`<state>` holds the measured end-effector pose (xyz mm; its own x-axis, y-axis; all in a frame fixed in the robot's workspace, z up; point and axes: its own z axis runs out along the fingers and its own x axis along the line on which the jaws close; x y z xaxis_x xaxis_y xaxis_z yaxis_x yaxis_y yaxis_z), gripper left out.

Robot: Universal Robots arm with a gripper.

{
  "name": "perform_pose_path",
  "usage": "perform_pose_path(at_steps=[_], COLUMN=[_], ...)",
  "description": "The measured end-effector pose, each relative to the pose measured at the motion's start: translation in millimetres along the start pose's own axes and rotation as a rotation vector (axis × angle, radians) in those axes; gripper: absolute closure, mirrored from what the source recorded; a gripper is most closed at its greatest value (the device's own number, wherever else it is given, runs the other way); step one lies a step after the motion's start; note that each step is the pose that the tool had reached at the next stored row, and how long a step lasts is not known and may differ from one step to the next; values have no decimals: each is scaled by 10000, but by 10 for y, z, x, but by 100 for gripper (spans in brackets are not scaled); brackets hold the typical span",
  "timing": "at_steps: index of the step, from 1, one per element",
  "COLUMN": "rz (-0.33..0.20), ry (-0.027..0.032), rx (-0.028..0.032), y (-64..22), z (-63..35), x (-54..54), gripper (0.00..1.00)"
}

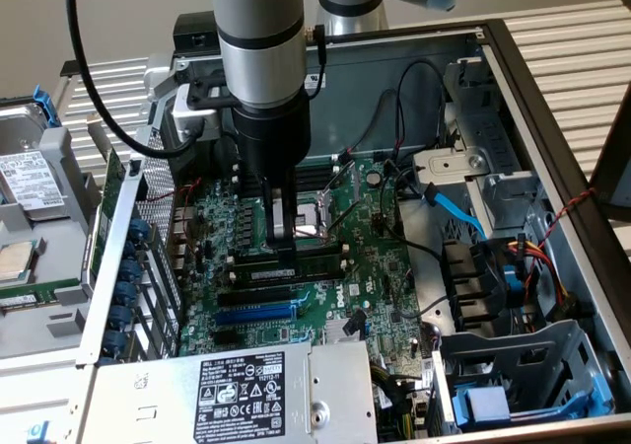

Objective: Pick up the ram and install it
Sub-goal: 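Press down the ram until it locks into place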

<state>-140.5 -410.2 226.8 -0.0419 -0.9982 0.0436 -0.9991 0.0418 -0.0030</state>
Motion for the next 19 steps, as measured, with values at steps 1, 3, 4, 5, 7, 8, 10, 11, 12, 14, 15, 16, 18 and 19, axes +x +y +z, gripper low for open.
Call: perform_pose_path(at_steps=[1,3,4,5,7,8,10,11,12,14,15,16,18,19], rz=[0,0,1,1,1,1,0,1,1,0,0,1,0,0], ry=[-2,-4,-8,-14,-15,-3,-4,-3,-4,-4,-3,-2,-3,-5], rx=[1,1,3,6,10,1,1,0,0,1,1,0,1,1], y=[0,0,0,-1,-1,0,0,0,0,-1,-1,-1,-1,-1], z=[1,0,-5,-12,-32,-50,-81,-100,-119,-164,-188,-209,-225,-228], x=[0,-1,-1,-1,-1,2,3,4,5,7,8,9,9,9], gripper=[89,89,89,89,89,89,89,89,89,89,89,89,89,89])
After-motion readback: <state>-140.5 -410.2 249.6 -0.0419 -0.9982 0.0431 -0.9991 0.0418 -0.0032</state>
